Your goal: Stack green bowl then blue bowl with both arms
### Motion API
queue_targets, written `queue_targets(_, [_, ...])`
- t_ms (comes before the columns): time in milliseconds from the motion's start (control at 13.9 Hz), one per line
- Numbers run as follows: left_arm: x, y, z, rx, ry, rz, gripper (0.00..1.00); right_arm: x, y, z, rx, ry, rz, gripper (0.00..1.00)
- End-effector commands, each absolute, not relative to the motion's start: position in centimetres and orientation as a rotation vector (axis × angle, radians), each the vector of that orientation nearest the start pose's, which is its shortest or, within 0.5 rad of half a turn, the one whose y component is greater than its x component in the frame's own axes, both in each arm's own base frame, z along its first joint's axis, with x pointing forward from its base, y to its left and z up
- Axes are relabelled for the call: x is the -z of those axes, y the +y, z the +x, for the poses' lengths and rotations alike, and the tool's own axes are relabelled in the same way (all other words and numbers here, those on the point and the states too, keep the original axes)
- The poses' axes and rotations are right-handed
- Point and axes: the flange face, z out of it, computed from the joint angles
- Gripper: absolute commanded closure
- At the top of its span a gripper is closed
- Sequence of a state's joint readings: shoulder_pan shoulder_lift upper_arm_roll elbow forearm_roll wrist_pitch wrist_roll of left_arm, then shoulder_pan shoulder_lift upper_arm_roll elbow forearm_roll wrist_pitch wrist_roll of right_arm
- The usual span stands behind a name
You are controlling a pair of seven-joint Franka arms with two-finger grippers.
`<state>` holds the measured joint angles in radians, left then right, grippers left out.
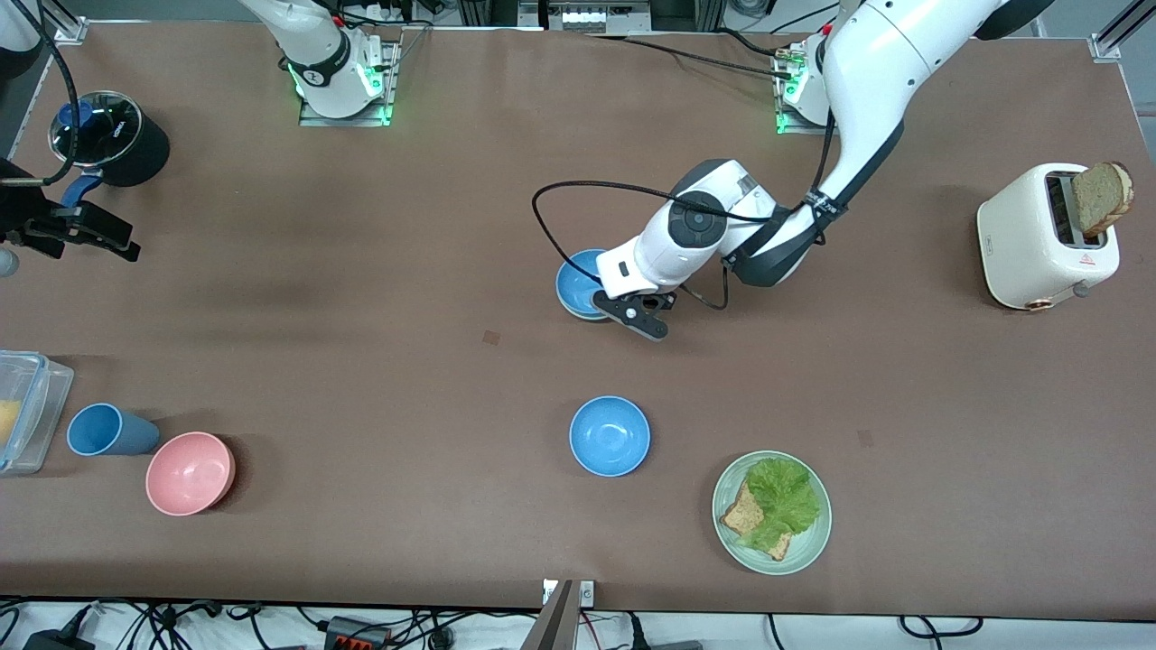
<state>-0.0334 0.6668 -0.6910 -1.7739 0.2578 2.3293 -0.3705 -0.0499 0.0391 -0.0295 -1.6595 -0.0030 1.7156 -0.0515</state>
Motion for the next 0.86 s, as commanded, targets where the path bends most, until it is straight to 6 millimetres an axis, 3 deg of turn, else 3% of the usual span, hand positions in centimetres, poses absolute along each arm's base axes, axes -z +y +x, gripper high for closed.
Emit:
queue_targets(0, [-27.6, -38.9, 53.9, -0.091, 0.635, -3.264, 0.75, -57.8, -4.7, 56.9, 0.037, 0.021, -3.159, 0.0])
queue_targets(216, [-30.3, -38.1, 54.8, -0.148, 0.618, -3.24, 0.76, -57.9, -4.6, 57.0, 0.047, 0.019, -3.159, 0.0])
queue_targets(360, [-32.8, -36.3, 56.3, -0.184, 0.579, -3.256, 0.75, -57.9, -4.7, 57.0, 0.044, 0.021, -3.159, 0.0])
queue_targets(577, [-35.3, -31.5, 57.5, -0.295, 0.538, -3.271, 0.66, -57.9, -4.5, 56.9, 0.039, 0.016, -3.159, 0.0])
queue_targets(793, [-37.7, -26.6, 58.4, -0.374, 0.477, -3.271, 0.65, -57.9, -4.5, 56.9, 0.039, 0.013, -3.16, 0.0])
